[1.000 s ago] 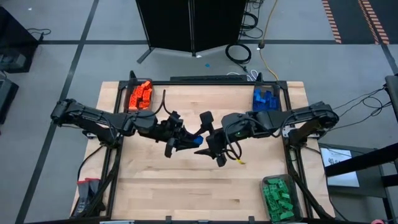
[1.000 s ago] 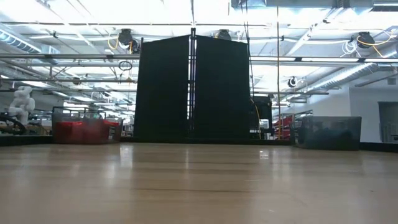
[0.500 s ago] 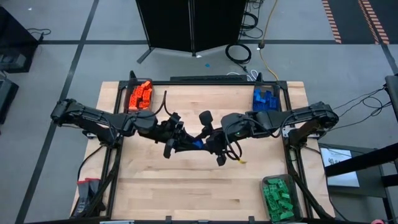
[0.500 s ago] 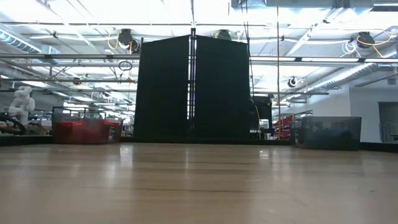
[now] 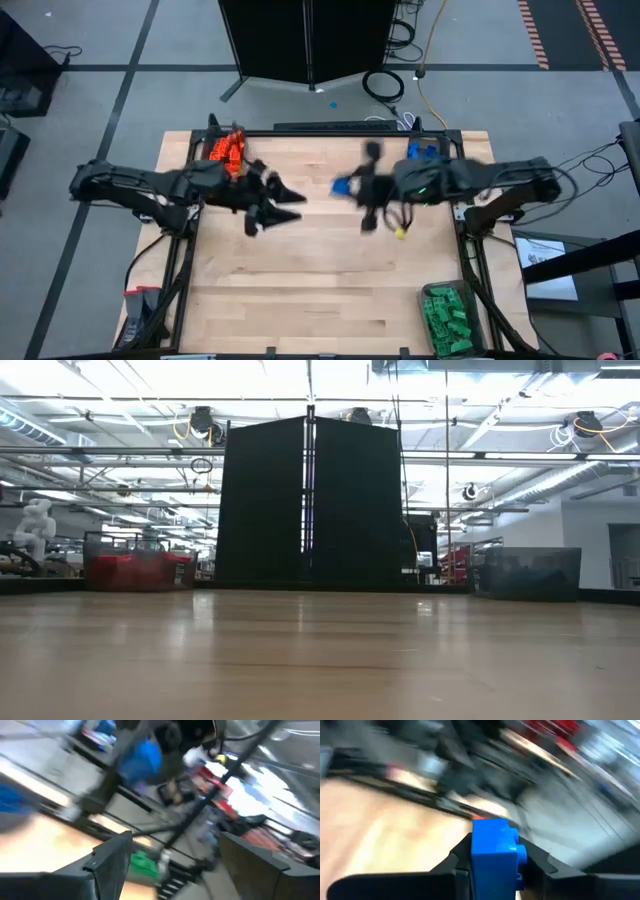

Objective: Sort blocks
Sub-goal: Put the blue game piece into the top right black bin

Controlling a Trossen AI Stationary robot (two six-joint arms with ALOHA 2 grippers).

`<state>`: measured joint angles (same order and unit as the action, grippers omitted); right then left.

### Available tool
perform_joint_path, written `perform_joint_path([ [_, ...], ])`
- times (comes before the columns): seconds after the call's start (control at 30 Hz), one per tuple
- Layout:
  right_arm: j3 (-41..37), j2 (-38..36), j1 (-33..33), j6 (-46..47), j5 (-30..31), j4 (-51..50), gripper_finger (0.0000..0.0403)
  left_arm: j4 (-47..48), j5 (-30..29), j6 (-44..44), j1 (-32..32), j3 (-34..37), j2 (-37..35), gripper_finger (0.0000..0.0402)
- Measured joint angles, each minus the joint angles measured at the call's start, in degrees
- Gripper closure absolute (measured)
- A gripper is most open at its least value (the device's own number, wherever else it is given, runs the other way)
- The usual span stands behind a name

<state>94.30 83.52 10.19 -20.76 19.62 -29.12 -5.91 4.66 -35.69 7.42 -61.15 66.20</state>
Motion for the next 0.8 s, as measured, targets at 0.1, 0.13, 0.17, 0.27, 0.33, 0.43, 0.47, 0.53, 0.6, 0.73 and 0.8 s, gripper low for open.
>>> perform_joint_path([
  [0.1,0.04,-4.51,-3.49,9.69,13.64,-9.50,0.0321,6.62,-5.33,3.56,-2.14,0.01,-4.52,0.0100],
  [0.13,0.04,-5.85,-5.24,13.87,17.95,-14.02,0.0321,8.88,-8.00,4.85,-2.85,-0.01,-6.26,0.0100],
  [0.17,-0.10,-6.82,-7.03,18.71,21.64,-18.63,0.0321,12.02,-10.96,6.21,-3.67,-0.01,-8.16,0.0100],
  [0.27,-2.78,-9.21,-13.64,33.70,28.48,-32.75,0.0321,19.08,-20.67,9.10,-5.77,-0.06,-12.51,0.0099],
  [0.33,-6.63,-10.35,-18.42,43.32,29.70,-38.92,0.0321,23.27,-25.99,9.61,-7.00,-0.03,-14.58,0.0099],
  [0.43,-16.39,-13.14,-26.55,50.93,28.94,-40.00,0.0321,27.72,-27.95,9.65,-8.72,-0.03,-16.80,0.0099],
  [0.47,-20.24,-14.34,-29.51,51.98,27.25,-38.29,0.0321,29.01,-27.88,9.48,-9.16,-0.03,-17.27,0.0099],
  [0.53,-28.60,-16.99,-35.36,52.68,20.85,-31.97,0.0321,32.03,-27.28,8.88,-9.60,-0.03,-17.70,0.0099],
  [0.6,-37.04,-19.30,-40.65,52.62,12.61,-23.10,0.0321,34.45,-26.28,7.81,-9.68,-0.01,-17.86,0.0098],
  [0.73,-47.14,-21.41,-48.16,55.58,1.38,-12.54,0.0321,37.74,-24.49,7.59,-9.66,0.01,-17.90,0.0098],
  [0.8,-49.07,-21.20,-50.00,57.42,0.35,-12.54,0.0321,38.92,-24.11,7.58,-9.66,0.01,-17.90,0.0098],
])
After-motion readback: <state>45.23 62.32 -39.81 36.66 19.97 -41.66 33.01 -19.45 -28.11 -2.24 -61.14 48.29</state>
